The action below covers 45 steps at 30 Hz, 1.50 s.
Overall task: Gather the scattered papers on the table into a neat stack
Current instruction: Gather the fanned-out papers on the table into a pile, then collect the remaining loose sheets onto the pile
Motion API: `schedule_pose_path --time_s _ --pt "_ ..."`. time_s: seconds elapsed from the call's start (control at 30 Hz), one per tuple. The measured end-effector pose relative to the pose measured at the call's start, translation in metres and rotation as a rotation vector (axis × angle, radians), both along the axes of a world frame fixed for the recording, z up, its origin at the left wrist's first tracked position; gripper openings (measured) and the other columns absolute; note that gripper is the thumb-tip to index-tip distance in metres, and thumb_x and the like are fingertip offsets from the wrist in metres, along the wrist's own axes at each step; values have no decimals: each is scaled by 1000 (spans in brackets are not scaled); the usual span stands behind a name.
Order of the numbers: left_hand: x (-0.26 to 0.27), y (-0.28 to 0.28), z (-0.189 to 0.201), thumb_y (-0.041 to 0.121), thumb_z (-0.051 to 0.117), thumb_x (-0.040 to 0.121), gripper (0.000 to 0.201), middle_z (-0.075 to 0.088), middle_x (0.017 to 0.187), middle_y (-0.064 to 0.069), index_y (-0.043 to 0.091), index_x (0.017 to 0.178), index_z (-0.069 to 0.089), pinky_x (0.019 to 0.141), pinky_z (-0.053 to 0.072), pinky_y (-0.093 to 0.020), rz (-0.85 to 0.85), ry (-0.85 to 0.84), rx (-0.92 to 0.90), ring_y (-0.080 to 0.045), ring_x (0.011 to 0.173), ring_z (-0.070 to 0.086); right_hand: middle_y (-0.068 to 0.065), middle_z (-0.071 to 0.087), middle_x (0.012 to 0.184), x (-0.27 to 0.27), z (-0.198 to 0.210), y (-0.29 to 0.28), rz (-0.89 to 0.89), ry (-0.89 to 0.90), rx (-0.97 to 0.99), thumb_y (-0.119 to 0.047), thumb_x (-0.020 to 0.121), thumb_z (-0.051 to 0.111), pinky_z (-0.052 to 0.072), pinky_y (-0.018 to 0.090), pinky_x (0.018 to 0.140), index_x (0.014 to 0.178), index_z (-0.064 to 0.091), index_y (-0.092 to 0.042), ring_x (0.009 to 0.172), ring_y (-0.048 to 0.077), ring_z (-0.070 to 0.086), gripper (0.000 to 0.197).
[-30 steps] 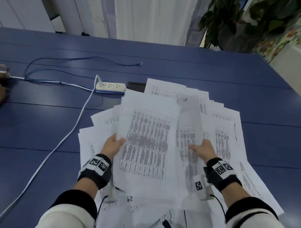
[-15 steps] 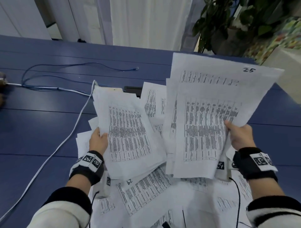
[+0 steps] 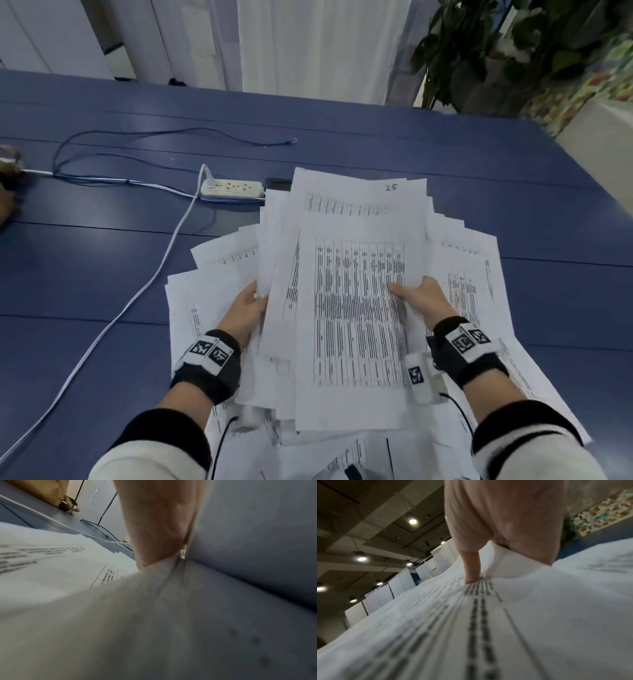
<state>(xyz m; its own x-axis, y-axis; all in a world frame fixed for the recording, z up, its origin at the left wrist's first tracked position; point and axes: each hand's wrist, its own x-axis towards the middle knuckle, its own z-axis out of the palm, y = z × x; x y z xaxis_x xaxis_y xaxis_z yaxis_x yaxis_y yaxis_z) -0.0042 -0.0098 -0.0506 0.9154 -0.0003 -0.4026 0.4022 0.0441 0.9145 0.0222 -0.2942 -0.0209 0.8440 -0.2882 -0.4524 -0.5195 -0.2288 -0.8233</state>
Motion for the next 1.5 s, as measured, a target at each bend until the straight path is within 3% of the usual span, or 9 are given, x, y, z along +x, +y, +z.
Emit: schedule_pose_path --time_s 0.17,0.37,0.5,0.7,0.8,0.93,1.07,1.23,1.5 --pt "-2 -6 1 -2 47 92 35 66 116 -12 14 123 56 79 55 -36 -32 48 -15 -26 99 64 6 58 117 -12 -11 7 44 46 124 -18 77 74 34 39 106 124 49 1 114 22 51 56" --pt "5 -12 36 54 40 92 50 67 113 -4 17 118 60 96 47 -40 9 16 -113 -19 105 63 9 57 123 -7 5 16 -38 -134 171 -11 82 69 31 41 107 126 47 0 123 24 47 50" --pt "15 -16 75 8 53 92 40 60 122 0 12 131 47 99 46 -34 42 -316 114 -15 110 58 -1 67 94 1 50 23 -53 -414 204 -8 81 69 50 34 91 109 61 -7 93 18 64 30" --pt "18 -23 124 3 54 91 36 58 105 19 22 120 45 82 45 -3 79 -597 93 17 90 59 -6 66 83 2 91 22 -114 -732 207 -8 79 71 53 21 73 85 62 -19 72 -3 65 15" --pt "15 -29 130 6 61 86 41 58 106 13 19 121 43 91 48 -14 129 -592 -9 6 95 59 -10 65 84 -3 91 24 -51 -753 201 -4 77 72 52 15 70 87 60 -18 69 -10 65 21" --pt "12 -35 138 6 70 78 47 60 101 14 25 111 44 72 48 -3 230 -646 -73 13 82 63 -6 70 93 -3 97 22 11 -759 124 -15 68 81 55 22 80 108 63 -5 88 8 68 45" --pt "15 -33 152 20 82 66 58 59 117 -6 36 105 43 87 53 -23 324 -784 -56 -6 99 65 -4 71 88 6 108 18 49 -776 141 -10 65 82 55 26 79 88 65 -20 86 12 70 30" --pt "25 -37 181 9 73 77 31 69 92 3 13 102 55 73 51 -14 329 -929 -102 2 80 66 -2 72 90 12 113 17 89 -769 135 -13 64 83 56 30 80 89 67 -19 88 16 70 30" --pt "35 -30 176 11 59 75 17 60 85 2 18 88 51 68 52 -20 352 -878 -199 -2 71 61 -4 70 91 18 98 19 140 -685 175 -8 64 81 56 21 76 92 65 -20 79 1 69 34"
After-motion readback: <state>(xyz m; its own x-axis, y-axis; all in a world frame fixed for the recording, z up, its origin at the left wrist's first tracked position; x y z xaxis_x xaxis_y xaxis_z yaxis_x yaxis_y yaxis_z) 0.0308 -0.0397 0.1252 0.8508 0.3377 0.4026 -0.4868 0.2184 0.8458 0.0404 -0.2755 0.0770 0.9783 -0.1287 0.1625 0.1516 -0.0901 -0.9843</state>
